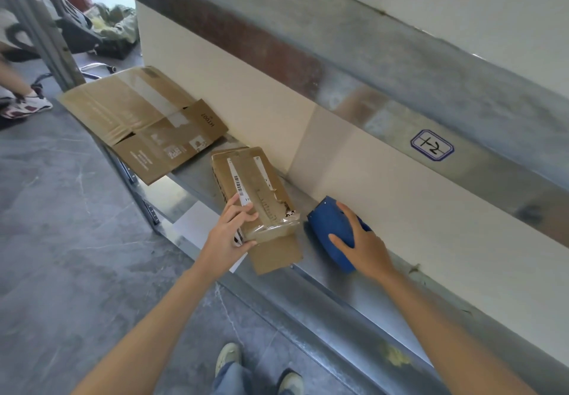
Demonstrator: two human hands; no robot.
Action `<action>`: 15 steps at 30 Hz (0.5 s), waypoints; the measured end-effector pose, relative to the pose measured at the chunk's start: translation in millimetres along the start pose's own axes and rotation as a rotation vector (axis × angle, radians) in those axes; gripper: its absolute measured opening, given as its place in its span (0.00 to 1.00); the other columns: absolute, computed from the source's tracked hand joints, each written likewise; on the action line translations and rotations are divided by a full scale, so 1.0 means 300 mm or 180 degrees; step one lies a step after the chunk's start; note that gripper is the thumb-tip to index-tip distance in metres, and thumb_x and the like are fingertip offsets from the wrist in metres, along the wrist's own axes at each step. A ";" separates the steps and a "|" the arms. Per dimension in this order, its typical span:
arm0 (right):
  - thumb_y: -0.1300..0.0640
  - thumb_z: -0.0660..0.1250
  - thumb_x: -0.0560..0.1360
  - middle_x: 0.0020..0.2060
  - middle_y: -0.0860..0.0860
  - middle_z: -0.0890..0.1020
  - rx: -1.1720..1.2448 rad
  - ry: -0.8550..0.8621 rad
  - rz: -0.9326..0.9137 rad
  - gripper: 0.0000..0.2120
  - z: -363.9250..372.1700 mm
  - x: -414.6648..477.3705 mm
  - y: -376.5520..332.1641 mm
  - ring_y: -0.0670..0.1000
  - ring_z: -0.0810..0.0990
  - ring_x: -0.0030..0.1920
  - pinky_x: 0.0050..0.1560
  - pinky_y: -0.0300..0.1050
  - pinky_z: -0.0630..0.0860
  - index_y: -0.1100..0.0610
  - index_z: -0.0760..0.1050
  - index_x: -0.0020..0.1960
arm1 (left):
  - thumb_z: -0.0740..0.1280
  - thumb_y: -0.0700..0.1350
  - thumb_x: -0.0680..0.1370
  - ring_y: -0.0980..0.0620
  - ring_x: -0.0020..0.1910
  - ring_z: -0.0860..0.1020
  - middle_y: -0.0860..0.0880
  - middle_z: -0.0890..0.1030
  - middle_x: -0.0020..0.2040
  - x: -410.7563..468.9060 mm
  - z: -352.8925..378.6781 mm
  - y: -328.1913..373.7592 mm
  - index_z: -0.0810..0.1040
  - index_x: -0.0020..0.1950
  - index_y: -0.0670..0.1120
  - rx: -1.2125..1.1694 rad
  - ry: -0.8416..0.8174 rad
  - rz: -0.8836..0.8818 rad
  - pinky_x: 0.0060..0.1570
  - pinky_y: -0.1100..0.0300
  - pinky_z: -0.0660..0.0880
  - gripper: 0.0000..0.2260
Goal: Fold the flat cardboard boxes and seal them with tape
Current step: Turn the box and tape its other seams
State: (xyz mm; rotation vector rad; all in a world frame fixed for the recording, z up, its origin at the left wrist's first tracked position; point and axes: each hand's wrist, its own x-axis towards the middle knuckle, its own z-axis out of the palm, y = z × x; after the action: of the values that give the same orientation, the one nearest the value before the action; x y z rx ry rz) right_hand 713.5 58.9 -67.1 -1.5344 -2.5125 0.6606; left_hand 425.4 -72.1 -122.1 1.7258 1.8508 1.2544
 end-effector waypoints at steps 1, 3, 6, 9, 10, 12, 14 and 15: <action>0.40 0.61 0.79 0.41 0.49 0.84 -0.0114 -0.0038 0.0020 0.32 0.006 -0.006 0.006 0.50 0.81 0.36 0.37 0.46 0.76 0.30 0.45 0.75 | 0.79 0.40 0.69 0.50 0.79 0.56 0.52 0.72 0.70 -0.001 0.000 0.003 0.78 0.62 0.44 0.0001 -0.0017 -0.0026 0.73 0.54 0.63 0.22; 0.39 0.61 0.79 0.27 0.47 0.76 -0.0249 -0.0086 0.0062 0.32 0.018 -0.017 0.007 0.47 0.76 0.27 0.29 0.44 0.73 0.33 0.48 0.77 | 0.79 0.40 0.69 0.49 0.79 0.57 0.50 0.73 0.70 -0.001 0.000 0.005 0.78 0.62 0.44 0.0002 -0.0026 -0.0046 0.72 0.54 0.63 0.23; 0.39 0.62 0.78 0.30 0.46 0.76 -0.0144 -0.0121 0.0095 0.32 0.028 -0.029 0.001 0.45 0.77 0.29 0.30 0.42 0.73 0.33 0.49 0.77 | 0.79 0.40 0.69 0.48 0.79 0.57 0.49 0.73 0.70 0.001 -0.003 0.008 0.78 0.62 0.44 0.0019 -0.0050 -0.0068 0.72 0.54 0.63 0.23; 0.39 0.64 0.78 0.53 0.47 0.77 0.0031 -0.0106 0.0027 0.32 0.011 -0.029 -0.005 0.49 0.79 0.48 0.49 0.49 0.78 0.34 0.52 0.77 | 0.78 0.40 0.69 0.48 0.79 0.57 0.51 0.72 0.71 -0.001 -0.006 0.009 0.77 0.62 0.43 0.0070 -0.0076 -0.0056 0.72 0.54 0.63 0.23; 0.39 0.64 0.78 0.56 0.48 0.73 -0.0065 -0.0083 -0.0007 0.32 0.003 -0.030 -0.011 0.51 0.77 0.52 0.52 0.50 0.77 0.35 0.53 0.77 | 0.78 0.40 0.69 0.48 0.79 0.57 0.51 0.71 0.71 -0.002 -0.007 0.010 0.77 0.62 0.44 0.0084 -0.0075 -0.0054 0.72 0.53 0.63 0.23; 0.38 0.64 0.77 0.55 0.50 0.68 -0.0418 0.0034 -0.0020 0.32 -0.014 -0.031 -0.030 0.53 0.73 0.54 0.51 0.50 0.77 0.39 0.57 0.77 | 0.79 0.40 0.69 0.49 0.79 0.57 0.53 0.71 0.71 -0.003 -0.009 0.015 0.77 0.62 0.44 0.0120 -0.0062 -0.0045 0.71 0.54 0.65 0.23; 0.39 0.66 0.76 0.53 0.51 0.67 -0.0680 0.0357 0.0010 0.30 -0.033 -0.026 -0.062 0.54 0.70 0.52 0.48 0.50 0.76 0.45 0.64 0.75 | 0.79 0.41 0.69 0.50 0.79 0.57 0.55 0.70 0.72 -0.005 -0.010 0.020 0.77 0.62 0.45 0.0223 -0.0028 -0.0007 0.67 0.54 0.69 0.23; 0.41 0.67 0.76 0.53 0.52 0.67 -0.0725 0.0556 -0.0039 0.28 -0.043 -0.020 -0.082 0.55 0.70 0.52 0.48 0.50 0.76 0.48 0.67 0.73 | 0.79 0.41 0.69 0.51 0.79 0.57 0.55 0.70 0.72 -0.007 -0.011 0.023 0.77 0.62 0.45 0.0285 -0.0010 0.0005 0.65 0.55 0.70 0.23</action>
State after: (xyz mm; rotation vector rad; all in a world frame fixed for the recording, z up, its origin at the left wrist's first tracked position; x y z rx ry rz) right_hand 700.3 48.0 -44.4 -1.5674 -2.5311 0.2316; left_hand 427.9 -76.1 -115.8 1.7739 1.9317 1.1853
